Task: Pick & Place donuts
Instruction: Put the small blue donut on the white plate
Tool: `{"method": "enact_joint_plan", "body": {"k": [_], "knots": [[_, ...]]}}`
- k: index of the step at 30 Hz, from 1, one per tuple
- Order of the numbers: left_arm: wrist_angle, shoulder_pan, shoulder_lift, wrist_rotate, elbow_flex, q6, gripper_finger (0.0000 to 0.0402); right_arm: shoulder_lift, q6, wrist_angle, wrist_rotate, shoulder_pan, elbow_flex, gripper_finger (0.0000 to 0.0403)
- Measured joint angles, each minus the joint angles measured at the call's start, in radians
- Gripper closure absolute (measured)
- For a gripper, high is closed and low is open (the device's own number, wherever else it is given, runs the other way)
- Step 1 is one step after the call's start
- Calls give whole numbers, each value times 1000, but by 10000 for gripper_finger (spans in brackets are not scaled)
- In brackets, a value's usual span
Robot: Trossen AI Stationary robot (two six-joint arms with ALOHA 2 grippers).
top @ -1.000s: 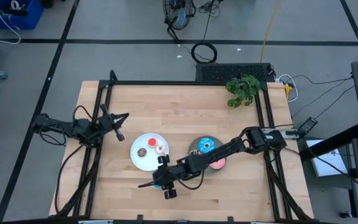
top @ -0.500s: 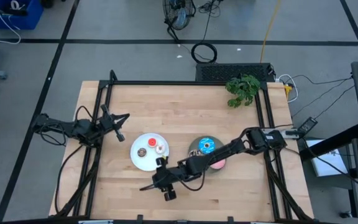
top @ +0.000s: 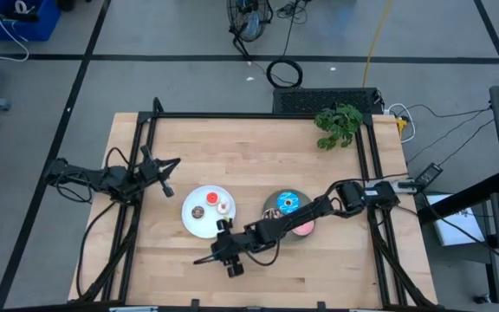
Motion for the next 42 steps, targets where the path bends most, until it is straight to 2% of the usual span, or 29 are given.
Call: {"method": "enact_joint_plan", "body": {"k": [16, 20, 42], "knots": [[0, 0, 0, 0, 0, -1, 387, 2, 23, -33, 7, 2, -2, 246], [0, 0, 0, 1, 0, -1, 387, 2, 18, -48, -67, 1, -2, 248], [-1, 0, 0, 8, 0, -3, 387, 42, 15, -3, -95, -18, 0, 246]]}}
